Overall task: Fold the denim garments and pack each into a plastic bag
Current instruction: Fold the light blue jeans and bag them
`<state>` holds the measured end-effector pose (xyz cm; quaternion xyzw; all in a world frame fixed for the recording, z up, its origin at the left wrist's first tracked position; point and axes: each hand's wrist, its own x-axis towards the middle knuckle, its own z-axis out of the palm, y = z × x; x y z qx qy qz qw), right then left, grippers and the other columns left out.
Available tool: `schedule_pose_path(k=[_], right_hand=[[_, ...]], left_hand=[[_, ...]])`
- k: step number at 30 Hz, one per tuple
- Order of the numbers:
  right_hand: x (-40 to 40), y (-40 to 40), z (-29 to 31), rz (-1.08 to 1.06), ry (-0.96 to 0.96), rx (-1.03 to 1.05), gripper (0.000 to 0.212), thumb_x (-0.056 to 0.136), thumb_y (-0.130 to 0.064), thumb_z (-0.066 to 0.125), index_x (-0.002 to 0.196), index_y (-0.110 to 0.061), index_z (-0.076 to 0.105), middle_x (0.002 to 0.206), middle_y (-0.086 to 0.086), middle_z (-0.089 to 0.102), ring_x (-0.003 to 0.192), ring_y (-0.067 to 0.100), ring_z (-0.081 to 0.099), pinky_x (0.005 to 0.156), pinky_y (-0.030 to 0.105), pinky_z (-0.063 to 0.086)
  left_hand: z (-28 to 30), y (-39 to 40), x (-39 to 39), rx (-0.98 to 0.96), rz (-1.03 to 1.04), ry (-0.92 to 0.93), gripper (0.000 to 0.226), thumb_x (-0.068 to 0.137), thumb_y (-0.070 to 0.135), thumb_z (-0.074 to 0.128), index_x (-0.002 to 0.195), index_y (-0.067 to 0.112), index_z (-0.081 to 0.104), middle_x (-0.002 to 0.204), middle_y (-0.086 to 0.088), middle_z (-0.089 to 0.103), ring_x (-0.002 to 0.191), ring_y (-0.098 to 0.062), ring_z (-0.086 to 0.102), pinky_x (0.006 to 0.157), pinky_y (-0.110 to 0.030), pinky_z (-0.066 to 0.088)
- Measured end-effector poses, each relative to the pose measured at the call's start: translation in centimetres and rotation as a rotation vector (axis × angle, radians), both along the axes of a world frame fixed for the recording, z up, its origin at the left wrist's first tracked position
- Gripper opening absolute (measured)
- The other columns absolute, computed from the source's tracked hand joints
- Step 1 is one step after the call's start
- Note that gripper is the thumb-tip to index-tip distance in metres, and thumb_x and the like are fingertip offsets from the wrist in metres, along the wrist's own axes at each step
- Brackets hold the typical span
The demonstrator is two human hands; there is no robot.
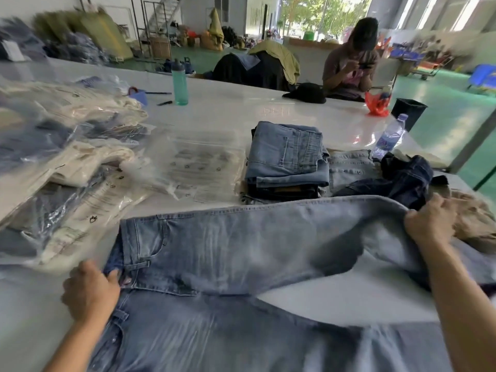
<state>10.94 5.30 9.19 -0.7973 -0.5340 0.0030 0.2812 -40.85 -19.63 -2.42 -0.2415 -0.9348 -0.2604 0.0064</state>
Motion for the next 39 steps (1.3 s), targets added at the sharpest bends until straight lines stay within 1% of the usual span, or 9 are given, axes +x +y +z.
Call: schedule_pose_path(k=[4,7,11,16,19,23,28,36,39], right_hand=[[-4.6,-5.2,-6.4,0.512,-0.131,-0.284,0.009,0.09,-0.023,0.058,0.093,-0.022,0.066,0.107,0.012,0.066,0.096,0.031,0.062,0.075,0.032,0.044],[-2.5,-10.1,-11.0,0.603,-0.175,-0.567,0.017,0.086,-0.054,0.058,0.089,-0.037,0.058,0.097,-0.012,0.058,0.101,0.014,0.052,0.079,0.028,0.038],[1.9,-15.5,-12.8,0.634,-0.262,-0.457,0.028,0.092,-0.054,0.049,0.069,-0.04,0.055,0.073,-0.023,0.05,0.09,0.007,0.048,0.084,0.031,0.035],[4.5,-20.5,-12.0,0.382,-0.22,-0.187,0.07,0.069,-0.022,0.085,0.034,-0.027,0.024,0.035,-0.001,0.044,0.039,0.02,0.047,0.049,0.028,0.039],[4.8,-19.6,-9.1,0.231,-0.31,-0.321,0.055,0.082,-0.049,0.066,0.042,-0.02,0.041,0.047,-0.008,0.052,0.061,0.023,0.063,0.052,0.026,0.04],[2.2,-17.3,-7.4,0.275,-0.443,-0.795,0.033,0.089,-0.047,0.052,0.069,-0.024,0.039,0.117,0.0,0.062,0.107,0.019,0.059,0.078,0.027,0.043],[-7.6,-14.8,-7.4,0.581,-0.271,-0.451,0.034,0.093,-0.041,0.053,0.122,-0.024,0.056,0.121,-0.003,0.059,0.108,0.016,0.058,0.087,0.027,0.045],[-24.4,-15.7,-5.4,0.957,0.039,-0.146,0.03,0.093,-0.044,0.055,0.1,-0.017,0.069,0.096,-0.002,0.069,0.087,0.015,0.064,0.068,0.026,0.042],[-30.9,-16.7,-4.9,1.067,0.178,-0.268,0.055,0.087,-0.062,0.049,0.102,-0.012,0.065,0.098,0.003,0.068,0.093,0.022,0.062,0.07,0.03,0.043]], left_hand=[[-0.3,0.5,1.4,-0.131,-0.18,0.089,0.026,0.085,0.017,0.065,0.101,-0.003,0.059,0.097,-0.031,0.063,0.088,-0.048,0.058,0.072,-0.05,0.047],[-1.1,-0.3,2.2,-0.22,-0.205,0.066,0.036,0.083,0.027,0.068,0.092,-0.007,0.058,0.092,-0.033,0.058,0.085,-0.05,0.057,0.068,-0.052,0.048],[-3.0,-2.4,3.2,-0.144,-0.319,0.03,0.047,0.084,0.037,0.059,0.088,-0.009,0.054,0.081,-0.035,0.051,0.066,-0.052,0.054,0.053,-0.056,0.044],[-5.0,-3.7,2.0,0.086,-0.425,0.14,0.07,0.081,0.065,0.035,0.097,-0.001,0.051,0.079,-0.034,0.05,0.059,-0.049,0.054,0.045,-0.055,0.044],[-5.5,-3.2,1.8,0.143,-0.369,0.082,0.082,0.077,0.076,0.035,0.098,-0.002,0.05,0.079,-0.034,0.049,0.064,-0.049,0.053,0.048,-0.054,0.045],[-4.3,-2.4,1.0,0.058,-0.284,-0.104,0.053,0.07,0.041,0.081,0.071,-0.006,0.058,0.068,-0.03,0.058,0.071,-0.046,0.06,0.058,-0.052,0.053],[0.2,-0.8,1.0,0.044,-0.209,-0.429,0.053,0.076,0.044,0.074,0.074,-0.007,0.062,0.085,-0.028,0.066,0.086,-0.041,0.062,0.066,-0.039,0.042],[3.5,-4.8,7.6,0.28,-0.648,0.366,0.041,0.09,0.05,0.041,0.091,0.014,0.061,0.061,-0.007,0.063,0.042,-0.026,0.059,0.031,-0.028,0.04],[1.9,-5.1,9.0,0.108,-0.765,0.398,0.041,0.063,0.034,0.08,0.094,0.024,0.055,0.058,-0.003,0.061,0.039,-0.024,0.058,0.028,-0.025,0.04]])
